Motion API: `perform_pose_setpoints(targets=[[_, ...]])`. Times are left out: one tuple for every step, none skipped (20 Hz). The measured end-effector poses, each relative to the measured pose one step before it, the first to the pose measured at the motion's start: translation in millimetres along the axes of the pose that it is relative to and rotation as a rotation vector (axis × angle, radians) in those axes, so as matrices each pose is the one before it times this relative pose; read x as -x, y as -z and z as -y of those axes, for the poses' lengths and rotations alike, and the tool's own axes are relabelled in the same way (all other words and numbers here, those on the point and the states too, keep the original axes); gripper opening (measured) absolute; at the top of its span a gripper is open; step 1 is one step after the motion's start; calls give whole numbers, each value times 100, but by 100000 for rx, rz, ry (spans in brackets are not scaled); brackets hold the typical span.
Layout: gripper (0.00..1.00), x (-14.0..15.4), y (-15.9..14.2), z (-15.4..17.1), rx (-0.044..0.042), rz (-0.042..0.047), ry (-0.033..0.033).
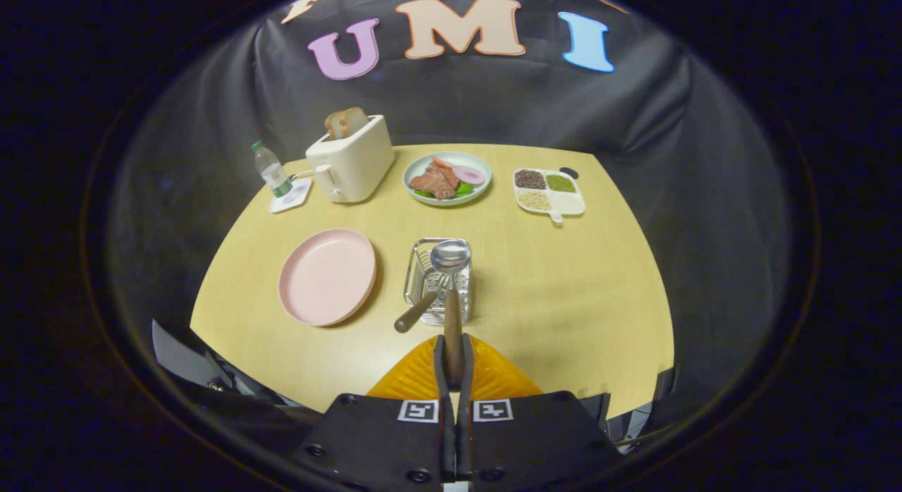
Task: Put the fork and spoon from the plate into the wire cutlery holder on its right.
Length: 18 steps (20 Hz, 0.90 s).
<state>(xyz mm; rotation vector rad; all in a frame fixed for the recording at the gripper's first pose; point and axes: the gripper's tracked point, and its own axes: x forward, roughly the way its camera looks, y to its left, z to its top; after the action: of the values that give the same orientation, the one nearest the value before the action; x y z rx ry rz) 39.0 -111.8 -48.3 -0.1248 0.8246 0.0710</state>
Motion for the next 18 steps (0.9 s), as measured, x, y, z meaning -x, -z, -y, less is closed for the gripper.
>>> perform_pose_setpoints(targets=[[4,-350,133,-8,426,-1689,-541],[4,-348,275,-121,92,-2540,-794],[4,-229,253,77,215,-2356,-359],[4,-251,167,132,555,-1985,-177],[4,-232,-8,21,696,-1589,-213],[4,-173,-28,-28,441,-1168,-423],[4,-168,-3,55,446,-1299,-295],[4,-347,226,0,932,-1451,-94],[4,-256,107,53,1445,-1235,232],[4,-170,-132,34,1243,-201,332],[4,-100,-142,28,594,-415,74],[4,-126,4,56,58,-383,48],[4,-133,-7,19,21,-531,-223],[4,-108,-53,55,521,-271,-234],[6,26,-57,-8,570,-98,230],[6,20,-21,82,376,30,318],[8,27,35,121,360,-18,-66],[9,-79,57,-69,504,94,373]])
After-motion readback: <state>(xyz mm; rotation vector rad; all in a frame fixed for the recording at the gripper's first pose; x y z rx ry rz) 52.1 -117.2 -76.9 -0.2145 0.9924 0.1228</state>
